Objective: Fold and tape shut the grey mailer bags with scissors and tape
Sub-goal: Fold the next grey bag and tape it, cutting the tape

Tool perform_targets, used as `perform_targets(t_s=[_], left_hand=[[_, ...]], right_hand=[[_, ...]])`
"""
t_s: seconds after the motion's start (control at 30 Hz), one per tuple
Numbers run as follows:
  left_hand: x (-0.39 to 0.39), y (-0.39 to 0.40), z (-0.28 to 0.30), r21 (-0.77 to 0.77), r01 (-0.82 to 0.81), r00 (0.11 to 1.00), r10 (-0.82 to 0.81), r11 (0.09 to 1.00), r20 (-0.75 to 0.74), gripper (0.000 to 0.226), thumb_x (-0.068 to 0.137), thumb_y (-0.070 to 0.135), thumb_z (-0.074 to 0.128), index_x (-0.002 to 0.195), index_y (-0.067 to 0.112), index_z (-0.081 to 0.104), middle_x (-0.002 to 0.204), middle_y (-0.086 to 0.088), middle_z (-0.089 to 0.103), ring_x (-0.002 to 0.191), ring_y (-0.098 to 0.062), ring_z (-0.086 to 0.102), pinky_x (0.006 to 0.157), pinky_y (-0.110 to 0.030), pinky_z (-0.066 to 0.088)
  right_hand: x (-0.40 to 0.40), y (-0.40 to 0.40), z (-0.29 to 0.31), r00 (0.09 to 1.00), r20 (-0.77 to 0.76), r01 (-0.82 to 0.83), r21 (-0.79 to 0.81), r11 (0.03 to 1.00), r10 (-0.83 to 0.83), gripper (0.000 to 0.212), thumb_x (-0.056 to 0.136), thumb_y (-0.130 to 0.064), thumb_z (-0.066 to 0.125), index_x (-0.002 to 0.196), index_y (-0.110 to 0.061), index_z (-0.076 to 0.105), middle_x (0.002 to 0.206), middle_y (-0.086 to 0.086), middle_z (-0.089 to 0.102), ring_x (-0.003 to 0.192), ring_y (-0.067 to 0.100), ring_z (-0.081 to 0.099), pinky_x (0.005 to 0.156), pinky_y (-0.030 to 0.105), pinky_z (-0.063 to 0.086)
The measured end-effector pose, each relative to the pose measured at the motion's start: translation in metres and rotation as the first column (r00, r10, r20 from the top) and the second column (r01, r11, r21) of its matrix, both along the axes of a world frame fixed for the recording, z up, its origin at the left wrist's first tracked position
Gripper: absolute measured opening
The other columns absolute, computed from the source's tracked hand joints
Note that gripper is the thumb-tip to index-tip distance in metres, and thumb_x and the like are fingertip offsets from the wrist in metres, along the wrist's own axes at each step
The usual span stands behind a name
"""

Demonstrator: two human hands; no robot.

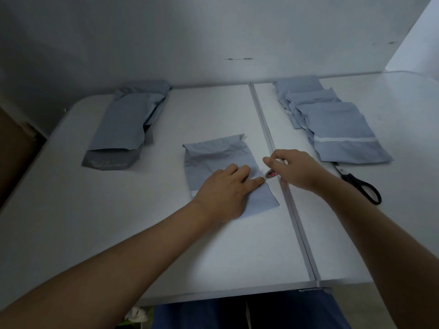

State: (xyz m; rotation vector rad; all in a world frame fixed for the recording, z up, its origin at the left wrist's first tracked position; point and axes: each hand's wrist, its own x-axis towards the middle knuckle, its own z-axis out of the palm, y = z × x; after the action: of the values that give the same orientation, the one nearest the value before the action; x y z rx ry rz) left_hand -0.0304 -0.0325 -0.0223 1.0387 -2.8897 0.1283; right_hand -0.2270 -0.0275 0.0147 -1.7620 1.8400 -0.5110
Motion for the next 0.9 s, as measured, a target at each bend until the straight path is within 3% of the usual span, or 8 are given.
perform_targets(t_s=[0.2,0.27,0.33,0.4,0.47,0.53,0.73,0.9], left_hand=[[0.008,-0.001,-0.008,-0.065,0.042,0.996,-0.047,0.997,-0.075,0.051,0.086,0.028,0.042,0.136,0.022,0.053,0.107,-0.001,0.053,0.085,-0.018,0.048,0.065,-0.026,0.028],[0.010,-0.001,-0.014,-0.032,0.042,0.992,-0.046,0.999,-0.117,0.050,0.089,0.026,0.040,0.138,0.020,0.051,0.120,-0.002,0.056,0.099,-0.020,0.054,0.071,-0.028,0.039],[0.010,0.000,-0.019,0.076,0.061,0.983,-0.046,0.995,-0.180,0.050,0.095,0.028,0.034,0.143,0.016,0.045,0.142,-0.005,0.049,0.127,-0.022,0.048,0.096,-0.033,0.044],[0.011,0.003,-0.021,0.197,0.052,0.983,-0.015,0.979,-0.181,0.053,0.102,0.037,0.027,0.151,0.017,0.030,0.156,-0.001,0.029,0.145,-0.015,0.024,0.117,-0.034,0.024],[0.014,0.004,-0.023,0.268,0.017,0.994,0.012,0.963,-0.106,0.057,0.103,0.047,0.020,0.154,0.022,0.012,0.161,0.007,0.008,0.147,-0.006,0.001,0.121,-0.031,0.004],[0.020,0.006,-0.022,0.261,0.020,0.998,-0.003,0.965,-0.066,0.059,0.102,0.050,0.014,0.154,0.026,0.003,0.161,0.012,-0.001,0.146,-0.002,-0.009,0.120,-0.029,-0.004],[0.041,0.006,-0.016,0.269,0.064,0.997,-0.074,0.961,0.029,0.058,0.101,0.051,0.010,0.154,0.030,-0.003,0.160,0.015,-0.008,0.144,0.001,-0.015,0.120,-0.031,-0.007],[0.034,0.010,-0.014,0.285,0.026,0.999,-0.014,0.958,-0.044,0.056,0.102,0.049,0.016,0.153,0.033,0.001,0.159,0.018,-0.003,0.145,0.001,-0.008,0.120,-0.029,-0.004]], right_hand=[[-0.002,0.005,-0.009,0.975,0.188,0.116,0.011,0.993,-0.116,0.036,0.097,-0.044,0.047,0.073,-0.018,0.055,0.062,0.006,0.066,0.063,0.014,0.058,0.062,0.026,0.039],[-0.003,0.007,-0.011,0.964,0.230,0.130,0.019,0.991,-0.130,0.036,0.096,-0.045,0.048,0.074,-0.018,0.056,0.061,0.005,0.065,0.061,0.012,0.058,0.063,0.026,0.039],[-0.003,0.008,-0.014,0.957,0.255,0.141,0.012,0.990,-0.139,0.035,0.094,-0.047,0.051,0.081,-0.016,0.060,0.060,0.000,0.064,0.058,0.010,0.060,0.060,0.022,0.040],[-0.002,0.007,-0.017,0.957,0.248,0.154,-0.009,0.988,-0.147,0.031,0.093,-0.046,0.054,0.087,-0.017,0.062,0.060,-0.007,0.064,0.054,0.006,0.060,0.056,0.016,0.040],[0.000,0.007,-0.018,0.954,0.257,0.164,-0.022,0.986,-0.153,0.027,0.092,-0.043,0.056,0.092,-0.017,0.061,0.064,-0.009,0.064,0.054,0.006,0.059,0.050,0.009,0.040],[0.001,0.009,-0.020,0.947,0.281,0.171,-0.026,0.985,-0.157,0.027,0.092,-0.043,0.058,0.094,-0.016,0.061,0.070,-0.008,0.067,0.055,0.007,0.060,0.049,0.006,0.040],[0.013,0.016,-0.024,0.957,0.262,0.134,-0.019,0.991,-0.125,0.027,0.093,-0.044,0.056,0.092,-0.018,0.061,0.078,-0.005,0.069,0.056,0.003,0.060,0.047,0.004,0.037],[0.016,0.018,-0.021,0.955,0.258,0.150,-0.007,0.989,-0.144,0.029,0.096,-0.044,0.050,0.093,-0.017,0.061,0.068,-0.007,0.062,0.053,0.002,0.057,0.046,0.003,0.037]])
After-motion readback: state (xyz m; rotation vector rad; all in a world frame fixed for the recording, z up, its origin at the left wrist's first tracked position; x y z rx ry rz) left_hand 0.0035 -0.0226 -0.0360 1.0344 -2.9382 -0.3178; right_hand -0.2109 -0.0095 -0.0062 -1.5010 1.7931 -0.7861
